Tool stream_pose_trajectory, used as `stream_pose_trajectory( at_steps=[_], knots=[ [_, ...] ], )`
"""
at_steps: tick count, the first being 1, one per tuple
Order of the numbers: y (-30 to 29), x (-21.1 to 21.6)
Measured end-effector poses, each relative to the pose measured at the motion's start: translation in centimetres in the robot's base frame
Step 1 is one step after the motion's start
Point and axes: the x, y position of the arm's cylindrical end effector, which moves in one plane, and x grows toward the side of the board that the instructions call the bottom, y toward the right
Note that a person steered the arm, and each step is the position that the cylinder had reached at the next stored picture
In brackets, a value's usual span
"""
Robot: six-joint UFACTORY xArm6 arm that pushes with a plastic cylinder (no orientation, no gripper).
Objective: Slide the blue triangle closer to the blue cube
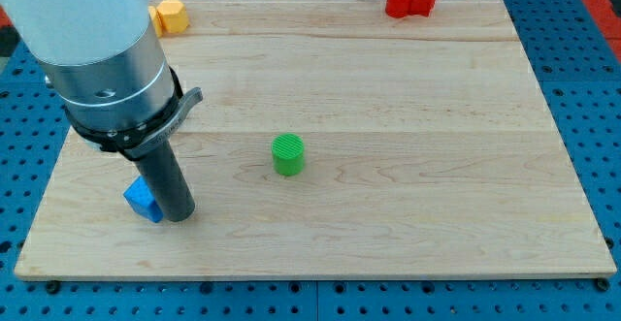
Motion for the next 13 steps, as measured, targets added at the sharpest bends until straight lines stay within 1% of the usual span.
stream_pose_trajectory(
  at_steps=[2,3,4,5,6,7,8,10,11,12,13],
  knots=[
    [0.1,0.0],
    [3.5,0.0],
    [7.3,-2.9],
    [9.2,-5.8],
    [9.7,-8.1],
    [9.8,-11.7],
    [9.8,-14.1],
    [7.0,-14.7],
    [7.0,-14.7],
    [5.5,-15.0],
    [2.3,-16.7]
  ],
)
